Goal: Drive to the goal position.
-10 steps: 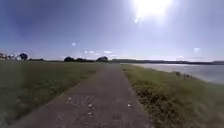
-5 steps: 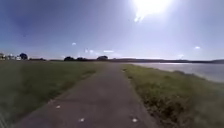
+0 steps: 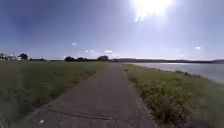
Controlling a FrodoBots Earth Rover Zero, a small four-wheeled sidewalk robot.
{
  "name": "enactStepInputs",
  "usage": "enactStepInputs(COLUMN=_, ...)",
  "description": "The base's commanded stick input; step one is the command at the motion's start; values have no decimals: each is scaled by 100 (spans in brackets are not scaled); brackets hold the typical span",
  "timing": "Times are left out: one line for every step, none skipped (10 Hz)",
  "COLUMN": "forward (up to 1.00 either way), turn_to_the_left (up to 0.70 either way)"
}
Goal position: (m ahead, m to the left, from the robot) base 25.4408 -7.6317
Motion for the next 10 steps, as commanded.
enactStepInputs(forward=70, turn_to_the_left=0)
enactStepInputs(forward=70, turn_to_the_left=0)
enactStepInputs(forward=70, turn_to_the_left=0)
enactStepInputs(forward=70, turn_to_the_left=0)
enactStepInputs(forward=70, turn_to_the_left=0)
enactStepInputs(forward=70, turn_to_the_left=0)
enactStepInputs(forward=70, turn_to_the_left=0)
enactStepInputs(forward=70, turn_to_the_left=0)
enactStepInputs(forward=70, turn_to_the_left=0)
enactStepInputs(forward=70, turn_to_the_left=0)
